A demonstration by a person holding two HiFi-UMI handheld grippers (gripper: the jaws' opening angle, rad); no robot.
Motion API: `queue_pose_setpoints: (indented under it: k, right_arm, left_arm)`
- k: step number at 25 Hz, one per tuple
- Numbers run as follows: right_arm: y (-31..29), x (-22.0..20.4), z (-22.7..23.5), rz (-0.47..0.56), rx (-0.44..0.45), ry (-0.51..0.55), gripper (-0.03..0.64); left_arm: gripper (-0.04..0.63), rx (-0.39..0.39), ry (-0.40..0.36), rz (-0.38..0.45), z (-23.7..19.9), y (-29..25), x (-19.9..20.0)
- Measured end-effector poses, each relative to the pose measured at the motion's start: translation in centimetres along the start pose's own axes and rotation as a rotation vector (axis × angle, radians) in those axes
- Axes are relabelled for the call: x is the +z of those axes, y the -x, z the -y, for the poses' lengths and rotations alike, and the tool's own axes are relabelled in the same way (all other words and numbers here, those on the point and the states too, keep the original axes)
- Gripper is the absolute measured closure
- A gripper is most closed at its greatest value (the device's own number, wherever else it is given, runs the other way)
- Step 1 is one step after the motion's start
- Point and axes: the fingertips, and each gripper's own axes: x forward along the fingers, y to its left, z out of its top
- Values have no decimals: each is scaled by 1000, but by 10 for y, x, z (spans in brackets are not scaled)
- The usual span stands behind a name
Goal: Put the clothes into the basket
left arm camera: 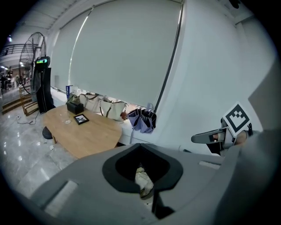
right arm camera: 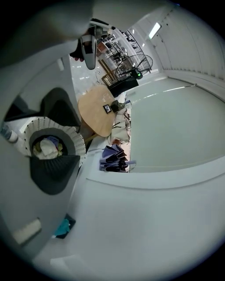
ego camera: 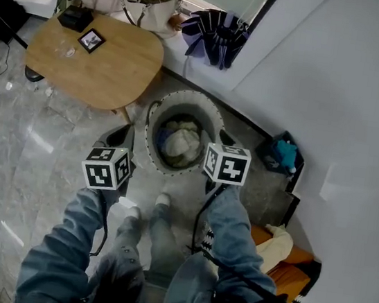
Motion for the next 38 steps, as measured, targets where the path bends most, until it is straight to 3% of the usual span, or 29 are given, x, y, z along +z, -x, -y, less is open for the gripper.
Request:
queue_pose_setpoints:
  k: [22,31,38]
  right_arm:
    - [242,-73,30,228,-402,-314,408]
    - [351,-130,48,281,-596,-415,408]
    - [438,-211,86,267,-751,-551,408]
  left_arm:
    - [594,-445,-246,47,139,83,29]
    - [594,-664,-356,14,241,114,-2]
    - [594,-839,-429,-9,351,138,-30]
